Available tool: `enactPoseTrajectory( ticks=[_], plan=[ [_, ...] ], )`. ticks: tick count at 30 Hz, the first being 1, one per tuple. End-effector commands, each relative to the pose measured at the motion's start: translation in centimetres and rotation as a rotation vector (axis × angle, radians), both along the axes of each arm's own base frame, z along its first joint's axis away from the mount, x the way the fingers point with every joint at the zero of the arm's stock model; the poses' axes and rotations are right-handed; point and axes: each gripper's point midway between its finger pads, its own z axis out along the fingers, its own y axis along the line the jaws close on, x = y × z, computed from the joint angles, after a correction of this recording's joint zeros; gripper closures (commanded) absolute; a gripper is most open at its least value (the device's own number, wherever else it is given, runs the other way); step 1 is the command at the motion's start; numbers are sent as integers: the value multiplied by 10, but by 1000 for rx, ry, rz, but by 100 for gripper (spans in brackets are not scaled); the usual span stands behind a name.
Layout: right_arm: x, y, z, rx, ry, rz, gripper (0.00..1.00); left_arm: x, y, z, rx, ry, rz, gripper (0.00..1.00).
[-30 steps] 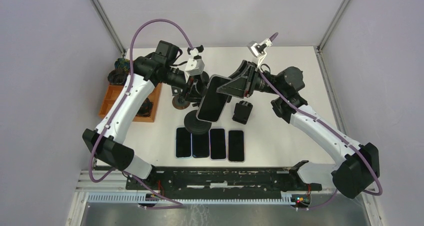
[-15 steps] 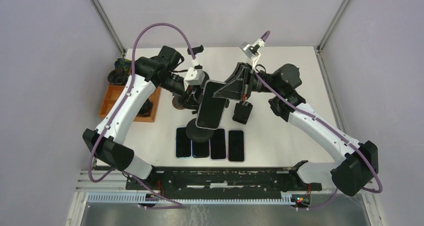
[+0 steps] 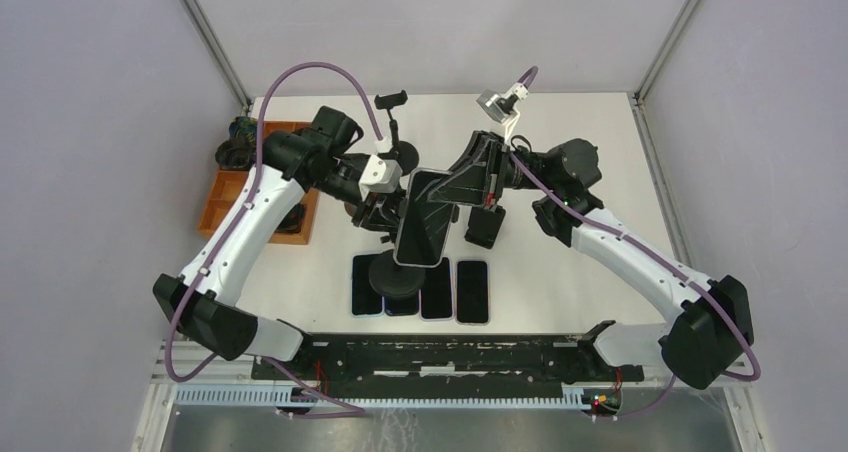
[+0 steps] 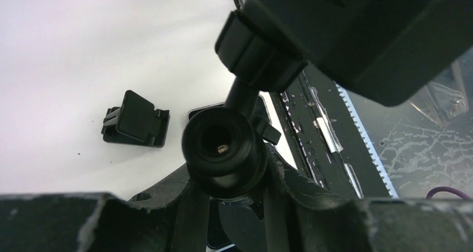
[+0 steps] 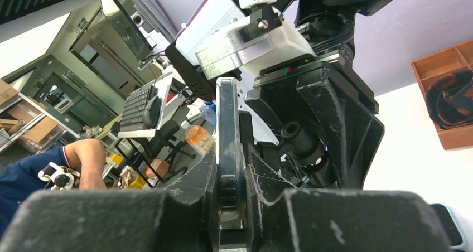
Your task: Remove the phone from the phone stand
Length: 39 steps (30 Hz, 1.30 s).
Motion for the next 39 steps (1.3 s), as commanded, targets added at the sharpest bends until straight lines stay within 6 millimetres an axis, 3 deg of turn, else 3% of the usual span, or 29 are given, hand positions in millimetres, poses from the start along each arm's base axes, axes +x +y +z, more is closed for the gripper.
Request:
enactPoseTrajectory(
  ticks=[1, 16, 22, 24, 28, 34, 39],
  plan=[
    [6, -56, 104, 373, -183, -234, 100, -13, 20, -21, 99, -110, -18, 98],
    [-4, -80, 127, 421, -224, -241, 100, -10, 29, -40, 154, -171, -20, 98],
    [18, -101, 117, 326, -201, -318, 100, -8, 28, -30, 141, -190, -11, 98],
    [42, -103, 91, 185, -170, -401, 100, -6, 25, -21, 124, -188, -1, 98],
    [82, -114, -5, -170, -15, -557, 100, -2, 14, 8, 61, -150, 36, 98],
    [77, -151, -138, -541, 171, -697, 100, 14, 0, 52, -33, -159, 98, 98],
    [62, -172, -211, -731, 265, -732, 100, 30, -11, 73, -82, -154, 142, 98]
  ],
)
